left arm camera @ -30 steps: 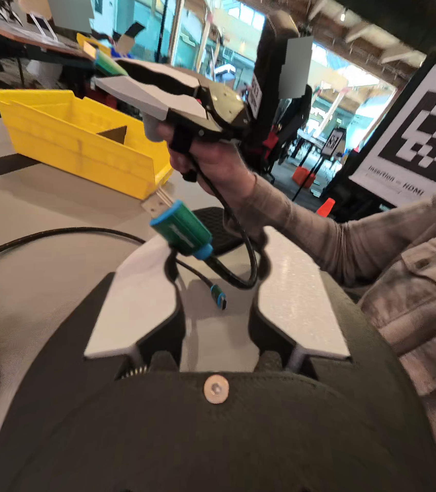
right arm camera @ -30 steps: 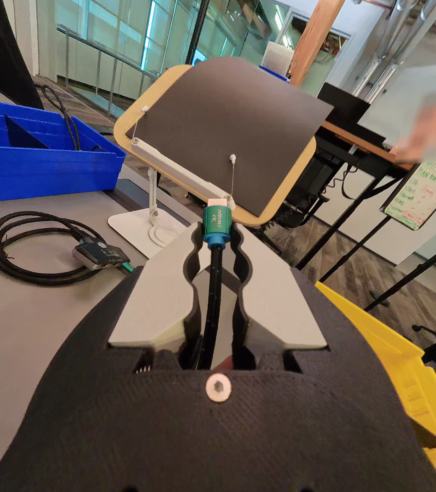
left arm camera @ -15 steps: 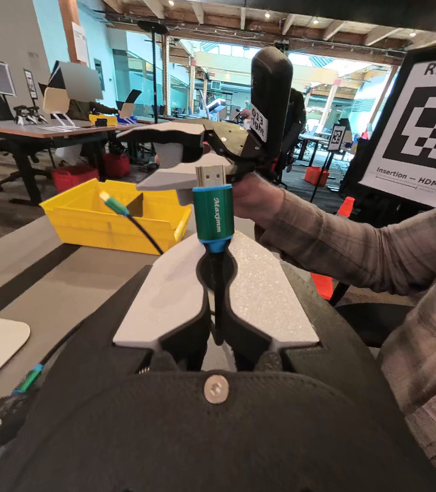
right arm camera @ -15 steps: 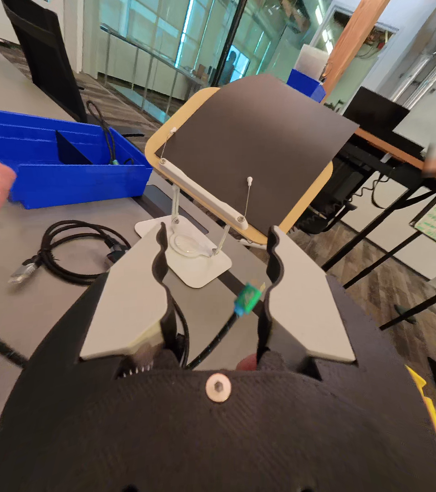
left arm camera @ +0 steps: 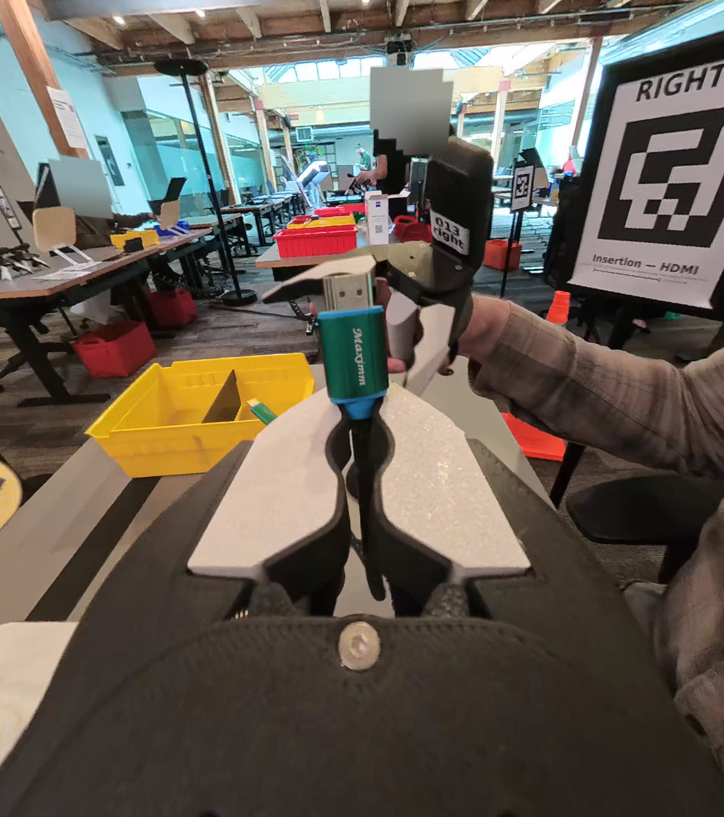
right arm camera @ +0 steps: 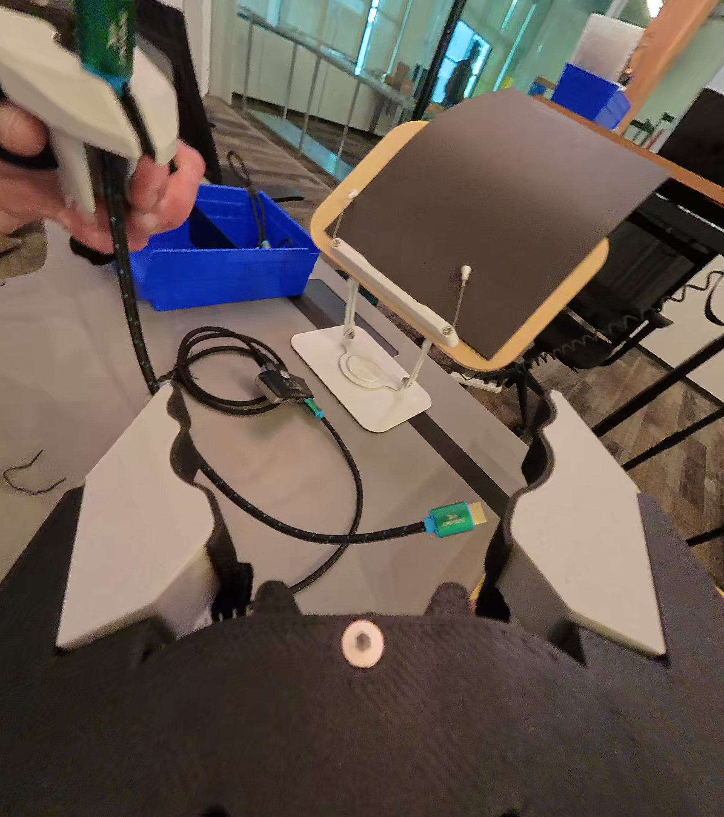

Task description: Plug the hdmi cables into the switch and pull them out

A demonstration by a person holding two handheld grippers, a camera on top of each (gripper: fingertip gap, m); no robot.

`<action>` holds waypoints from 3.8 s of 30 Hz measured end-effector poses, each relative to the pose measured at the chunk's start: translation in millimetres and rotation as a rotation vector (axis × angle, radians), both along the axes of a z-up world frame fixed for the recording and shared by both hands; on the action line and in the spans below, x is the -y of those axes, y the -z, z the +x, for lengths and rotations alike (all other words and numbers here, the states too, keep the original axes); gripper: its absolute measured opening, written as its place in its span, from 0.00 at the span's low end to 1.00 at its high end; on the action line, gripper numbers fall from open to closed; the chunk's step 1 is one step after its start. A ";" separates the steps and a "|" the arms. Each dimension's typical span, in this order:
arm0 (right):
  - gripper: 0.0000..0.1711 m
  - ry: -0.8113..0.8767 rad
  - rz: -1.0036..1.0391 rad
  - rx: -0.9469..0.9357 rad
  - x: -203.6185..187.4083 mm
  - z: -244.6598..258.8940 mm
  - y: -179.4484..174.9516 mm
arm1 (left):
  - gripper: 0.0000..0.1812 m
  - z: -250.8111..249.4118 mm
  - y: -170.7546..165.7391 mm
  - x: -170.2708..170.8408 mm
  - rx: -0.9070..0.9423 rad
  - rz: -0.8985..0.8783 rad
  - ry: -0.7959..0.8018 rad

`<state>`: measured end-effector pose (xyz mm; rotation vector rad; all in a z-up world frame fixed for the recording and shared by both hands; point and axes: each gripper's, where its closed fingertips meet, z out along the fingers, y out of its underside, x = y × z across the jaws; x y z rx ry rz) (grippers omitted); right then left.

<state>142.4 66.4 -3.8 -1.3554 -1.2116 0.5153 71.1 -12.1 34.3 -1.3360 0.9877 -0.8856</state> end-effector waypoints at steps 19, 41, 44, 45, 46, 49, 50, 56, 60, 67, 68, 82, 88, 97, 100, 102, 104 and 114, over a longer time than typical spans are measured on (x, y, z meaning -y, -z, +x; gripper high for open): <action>0.89 -0.050 -0.100 0.095 8.1 -39.3 25.2 | 0.02 -55.5 -19.1 1.3 0.144 0.010 -0.056; 0.92 -0.304 -0.412 -0.086 50.8 -121.6 78.1 | 0.02 -33.5 -15.1 -1.0 0.196 0.002 -0.050; 0.89 -0.277 -0.375 -0.083 54.9 -134.0 73.0 | 0.02 -27.3 -4.5 -11.6 0.200 -0.010 -0.077; 0.89 -0.260 -0.354 -0.070 54.8 -136.8 73.3 | 0.02 -26.0 -2.2 -14.7 0.205 -0.013 -0.087; 0.87 -0.249 -0.339 -0.054 55.3 -138.9 74.3 | 0.02 -24.8 0.0 -17.7 0.205 -0.009 -0.104; 0.85 -0.229 -0.305 0.019 61.8 -144.9 82.0 | 0.02 -19.6 6.1 -23.0 0.197 -0.009 -0.131; 0.85 -0.201 -0.295 0.057 60.7 -145.8 87.4 | 0.02 -18.4 6.3 -24.1 0.209 -0.012 -0.138; 0.72 -0.112 -0.291 0.109 51.6 -149.9 103.7 | 0.02 -9.0 10.9 -23.6 0.192 -0.006 -0.141; 0.51 -0.100 -0.247 0.144 51.3 -148.7 105.6 | 0.02 -8.9 11.5 -23.6 0.187 0.000 -0.139; 0.19 -0.143 -0.230 0.158 58.8 -152.2 108.7 | 0.02 -6.2 11.6 -20.0 0.153 0.013 -0.133; 0.16 -0.148 -0.222 0.161 60.0 -152.8 108.5 | 0.02 -6.7 11.2 -20.5 0.157 0.012 -0.135; 0.07 -0.213 -0.214 0.041 69.6 -148.3 90.4 | 0.23 -22.3 7.5 -21.5 0.140 -0.012 -0.109; 0.07 -0.170 -0.179 0.047 60.5 -132.5 86.4 | 0.26 -41.7 59.4 -22.1 -0.241 -0.045 -0.118; 0.08 -0.182 -0.147 0.109 62.0 -125.7 93.0 | 0.06 -26.3 113.3 -12.0 -0.422 -0.137 0.026; 0.08 -0.198 -0.158 0.100 63.6 -124.8 94.2 | 0.13 -31.6 112.4 -9.9 -0.431 -0.111 0.032; 0.08 -0.215 -0.197 0.055 64.1 -121.9 89.5 | 0.24 -40.7 112.0 -8.2 -0.471 -0.042 0.023; 0.08 -0.269 -0.259 0.014 69.1 -119.6 85.6 | 0.26 -41.9 108.6 -5.8 -0.485 0.053 0.020; 0.08 -0.419 -0.270 0.002 89.8 -109.7 75.0 | 0.06 -21.7 103.6 19.6 -0.396 0.115 0.205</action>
